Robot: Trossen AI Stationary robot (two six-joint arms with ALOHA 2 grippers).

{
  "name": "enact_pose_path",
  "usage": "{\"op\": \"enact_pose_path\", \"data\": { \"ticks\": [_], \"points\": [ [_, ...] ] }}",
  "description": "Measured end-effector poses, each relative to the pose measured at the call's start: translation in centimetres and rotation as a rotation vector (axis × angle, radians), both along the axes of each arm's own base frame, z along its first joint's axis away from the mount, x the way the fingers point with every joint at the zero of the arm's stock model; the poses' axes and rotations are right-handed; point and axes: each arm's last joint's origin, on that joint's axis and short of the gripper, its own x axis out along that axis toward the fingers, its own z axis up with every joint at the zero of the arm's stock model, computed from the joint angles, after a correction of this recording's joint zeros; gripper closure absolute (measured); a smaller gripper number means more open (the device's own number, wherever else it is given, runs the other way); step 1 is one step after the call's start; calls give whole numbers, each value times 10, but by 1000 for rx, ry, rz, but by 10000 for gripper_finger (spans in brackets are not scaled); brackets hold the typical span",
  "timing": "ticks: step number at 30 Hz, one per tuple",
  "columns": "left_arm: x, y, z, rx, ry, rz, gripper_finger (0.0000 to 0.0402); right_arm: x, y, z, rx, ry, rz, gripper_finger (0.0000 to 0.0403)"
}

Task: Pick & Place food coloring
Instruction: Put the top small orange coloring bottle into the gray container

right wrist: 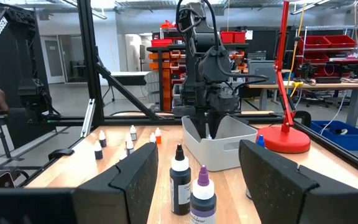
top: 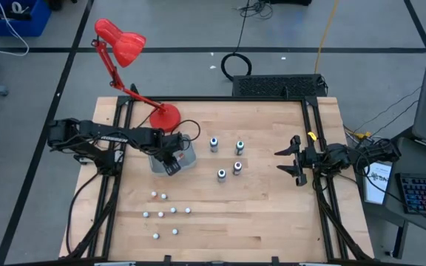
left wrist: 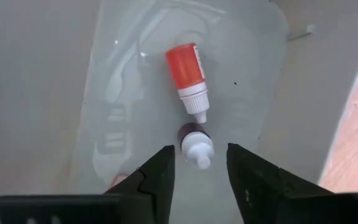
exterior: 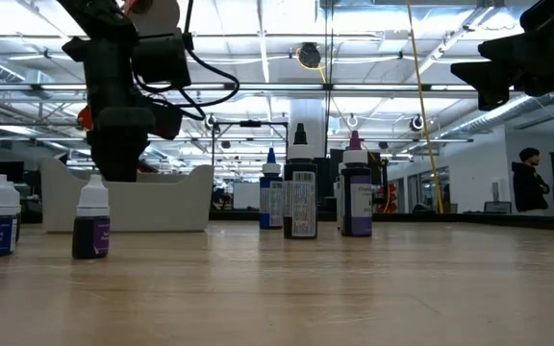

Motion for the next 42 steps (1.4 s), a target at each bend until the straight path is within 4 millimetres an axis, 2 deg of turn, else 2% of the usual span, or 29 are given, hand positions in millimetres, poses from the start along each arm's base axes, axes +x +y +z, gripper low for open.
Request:
{"op": "enact_pose_path", "data": {
  "ticks": [11,17,23,27,31,36,42],
  "points": [
    [6,1,16,12,1,-28,194,0,0,0,0,0,0,190],
    [6,1,32,16,55,-25,198,0,0,0,0,0,0,190],
    [8,-4,63,2,107,-19,209,0,0,0,0,0,0,190],
    [16,-27,81,-2,57,-147,208,0,0,0,0,0,0,190],
    [21,-67,88,-21,-18,-361,201,0,0,0,0,0,0,190],
    [16,-111,89,45,-58,-453,199,0,0,0,0,0,0,190],
    [-3,-143,75,74,-10,-502,216,0,0,0,0,0,0,190]
  ]
}}
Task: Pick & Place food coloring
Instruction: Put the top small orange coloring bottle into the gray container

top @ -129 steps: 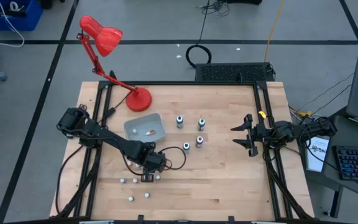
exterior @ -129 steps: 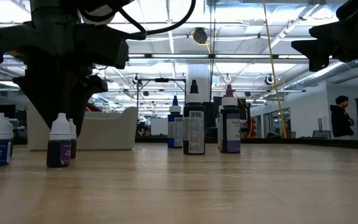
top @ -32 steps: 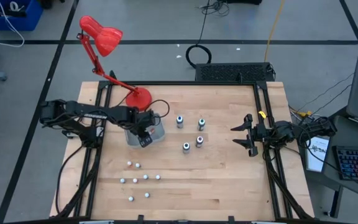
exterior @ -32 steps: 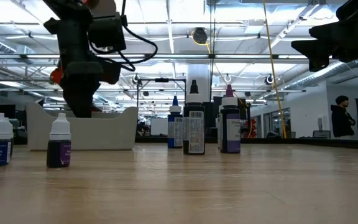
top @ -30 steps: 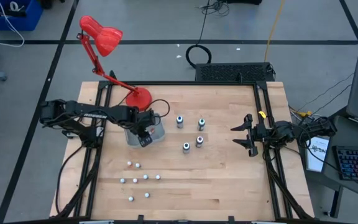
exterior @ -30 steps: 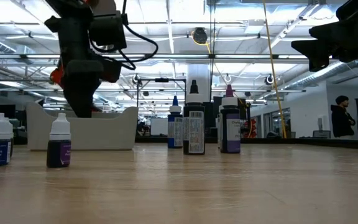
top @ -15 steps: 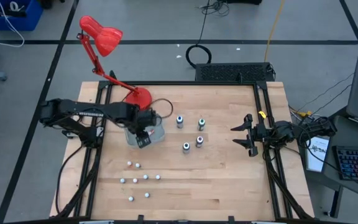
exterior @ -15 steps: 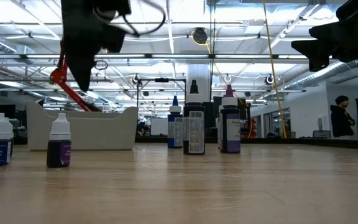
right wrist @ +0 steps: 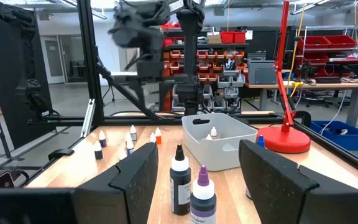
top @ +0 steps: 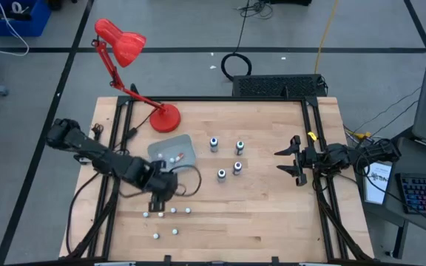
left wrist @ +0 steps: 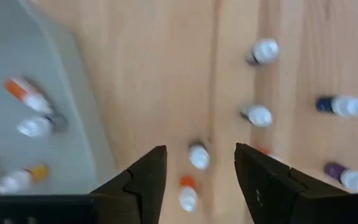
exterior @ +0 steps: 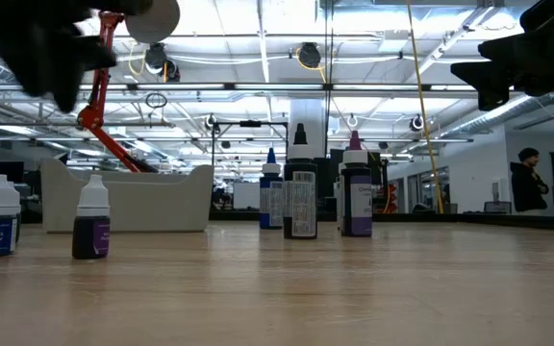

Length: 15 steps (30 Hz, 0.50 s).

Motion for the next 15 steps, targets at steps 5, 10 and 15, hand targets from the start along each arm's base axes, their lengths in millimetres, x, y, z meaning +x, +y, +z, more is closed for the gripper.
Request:
{"op": "enact_pose_path", "data": {
  "ticks": [5,10,15],
  "points": [
    [-18,-9,-18,-8,110,153,230,0,0,0,0,0,0,190],
    [-33,-13,-35,-62,228,377,235,0,0,0,0,0,0,190],
    [-41,-10,-48,-58,267,612,225,0,0,0,0,0,0,190]
  ]
}}
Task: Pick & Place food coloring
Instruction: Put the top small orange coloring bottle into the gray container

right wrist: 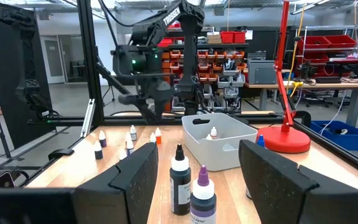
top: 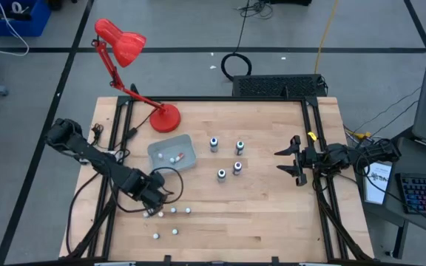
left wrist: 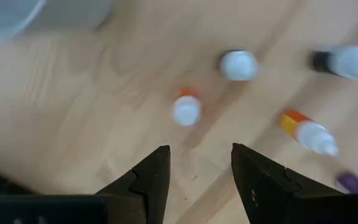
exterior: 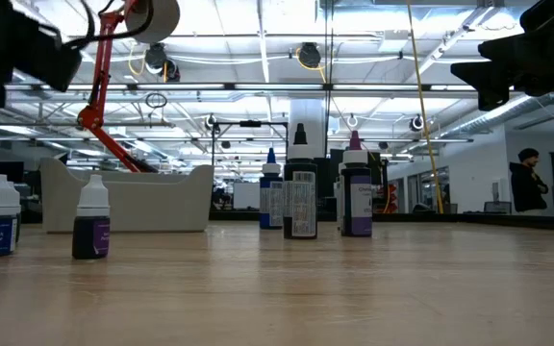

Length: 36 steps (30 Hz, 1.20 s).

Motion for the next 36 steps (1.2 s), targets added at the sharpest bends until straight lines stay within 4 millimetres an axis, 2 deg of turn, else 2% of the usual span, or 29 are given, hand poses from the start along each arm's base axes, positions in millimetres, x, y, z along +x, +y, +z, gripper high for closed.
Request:
{"op": "enact_pose_path", "data": {
  "ticks": [11,22,36],
  "points": [
    [-5,7,-13,113,-29,164,215,0,0,0,0,0,0,190],
    [-2,5,-33,20,-111,111,215,0,0,0,0,0,0,190],
    [-2,6,-34,44,-126,110,215,0,0,0,0,0,0,190]
  ]
}}
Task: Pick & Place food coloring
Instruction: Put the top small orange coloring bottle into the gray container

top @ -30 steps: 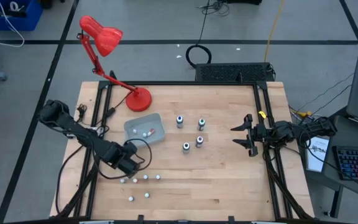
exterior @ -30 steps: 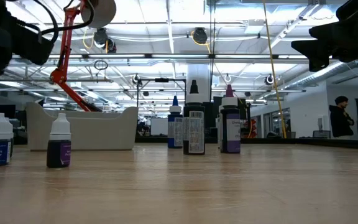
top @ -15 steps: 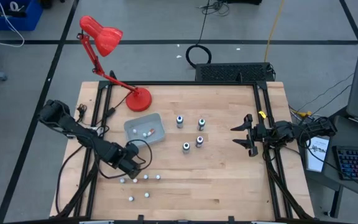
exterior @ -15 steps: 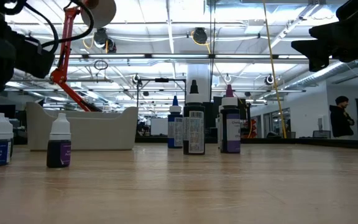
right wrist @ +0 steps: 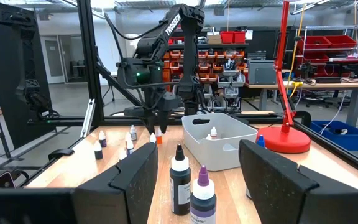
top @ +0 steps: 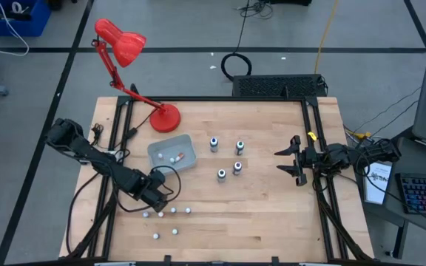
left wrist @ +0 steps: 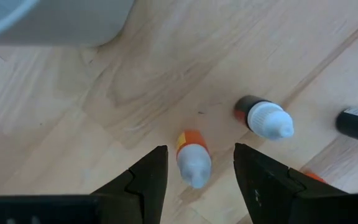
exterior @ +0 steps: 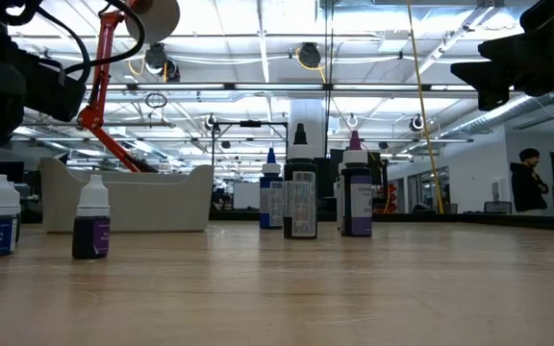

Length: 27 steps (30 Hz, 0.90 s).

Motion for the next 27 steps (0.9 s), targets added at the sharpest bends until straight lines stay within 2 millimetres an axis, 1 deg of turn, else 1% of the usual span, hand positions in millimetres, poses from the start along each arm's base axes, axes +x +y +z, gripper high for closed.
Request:
{"op": "enact_pose_path", "data": {
  "ticks": [10,27],
  "points": [
    [0,0,0,9,5,-61,215,0,0,0,0,0,0,190],
    [-1,1,0,20,6,-59,215,0,0,0,0,0,0,190]
  ]
}}
